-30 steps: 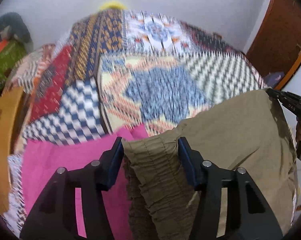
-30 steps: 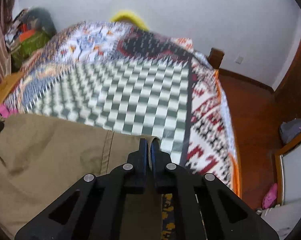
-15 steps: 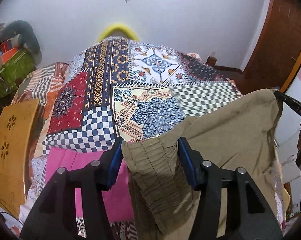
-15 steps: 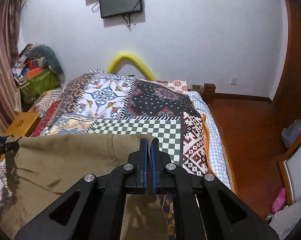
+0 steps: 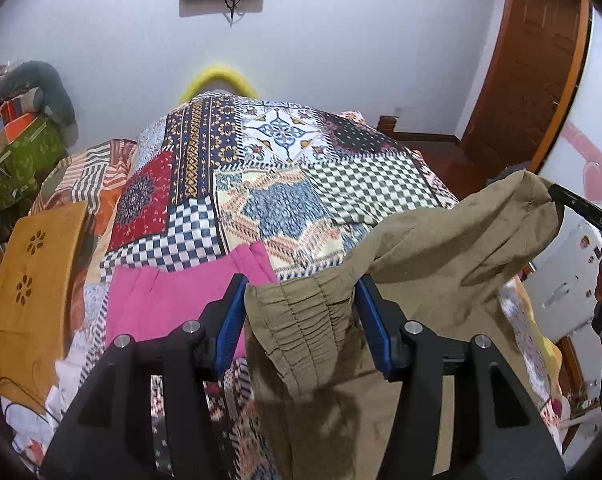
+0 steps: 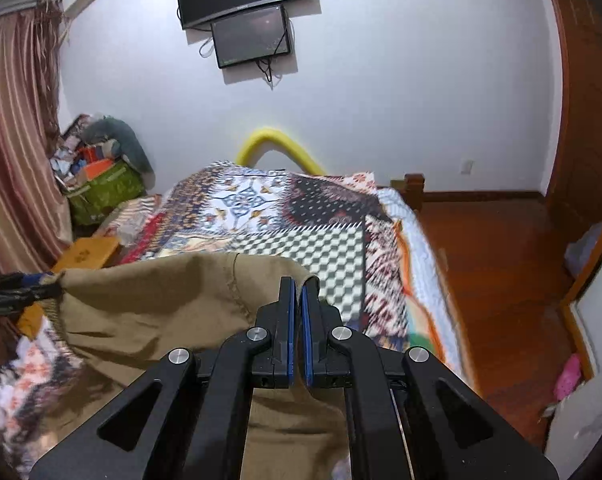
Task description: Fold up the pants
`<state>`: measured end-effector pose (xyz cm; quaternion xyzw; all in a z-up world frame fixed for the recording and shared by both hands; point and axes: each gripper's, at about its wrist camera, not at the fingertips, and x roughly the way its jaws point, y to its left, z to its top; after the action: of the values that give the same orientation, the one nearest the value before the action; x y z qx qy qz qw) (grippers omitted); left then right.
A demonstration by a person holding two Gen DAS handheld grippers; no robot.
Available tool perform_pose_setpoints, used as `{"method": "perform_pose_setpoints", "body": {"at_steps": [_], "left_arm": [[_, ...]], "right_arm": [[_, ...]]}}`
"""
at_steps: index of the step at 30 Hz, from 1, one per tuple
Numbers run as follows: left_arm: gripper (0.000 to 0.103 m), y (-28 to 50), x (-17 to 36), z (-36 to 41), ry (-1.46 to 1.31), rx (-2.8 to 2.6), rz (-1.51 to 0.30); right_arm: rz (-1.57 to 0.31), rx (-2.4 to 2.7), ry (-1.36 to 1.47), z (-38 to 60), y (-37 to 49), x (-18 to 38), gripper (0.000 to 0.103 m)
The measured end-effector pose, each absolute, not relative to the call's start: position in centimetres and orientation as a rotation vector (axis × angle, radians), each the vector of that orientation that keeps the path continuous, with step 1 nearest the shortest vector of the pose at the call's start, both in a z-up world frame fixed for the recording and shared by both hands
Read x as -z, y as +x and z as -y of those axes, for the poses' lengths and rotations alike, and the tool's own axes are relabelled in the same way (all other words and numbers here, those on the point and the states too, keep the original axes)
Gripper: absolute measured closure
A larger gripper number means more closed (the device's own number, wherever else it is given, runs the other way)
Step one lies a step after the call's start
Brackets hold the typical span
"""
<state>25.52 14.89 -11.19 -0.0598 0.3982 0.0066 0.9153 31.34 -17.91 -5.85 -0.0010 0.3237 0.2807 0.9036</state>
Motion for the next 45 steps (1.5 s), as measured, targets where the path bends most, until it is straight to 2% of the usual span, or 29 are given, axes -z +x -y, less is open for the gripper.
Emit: {"method": "perform_pose_setpoints", "body": {"at_steps": [17,31,42,45], "left_arm": [[0.049,16.3,13.3,-11.9,-0.059,0.042,-0.85],[0.05,10.5,18.7,-11.9,-0.109,0.059,-0.964],[0.049,8.6,17.8,-13.2,-0.166,-0.01,-0.943],[0.046,8.9,16.8,-12.7,-0.157,-0.004,-0.922]], "right_arm": [[-0.751,-0.534,-0.027,21.0,21.6,8.7,0.1],[-0.951,-0.514,-0.025,23.0,16.0,16.8,0.1],[-0.915,-0.491,-0.057,23.7,14.0,16.3,0.098],[-0.897,-0.481,-0.076,24.0,13.7,15.5,0.098]]}}
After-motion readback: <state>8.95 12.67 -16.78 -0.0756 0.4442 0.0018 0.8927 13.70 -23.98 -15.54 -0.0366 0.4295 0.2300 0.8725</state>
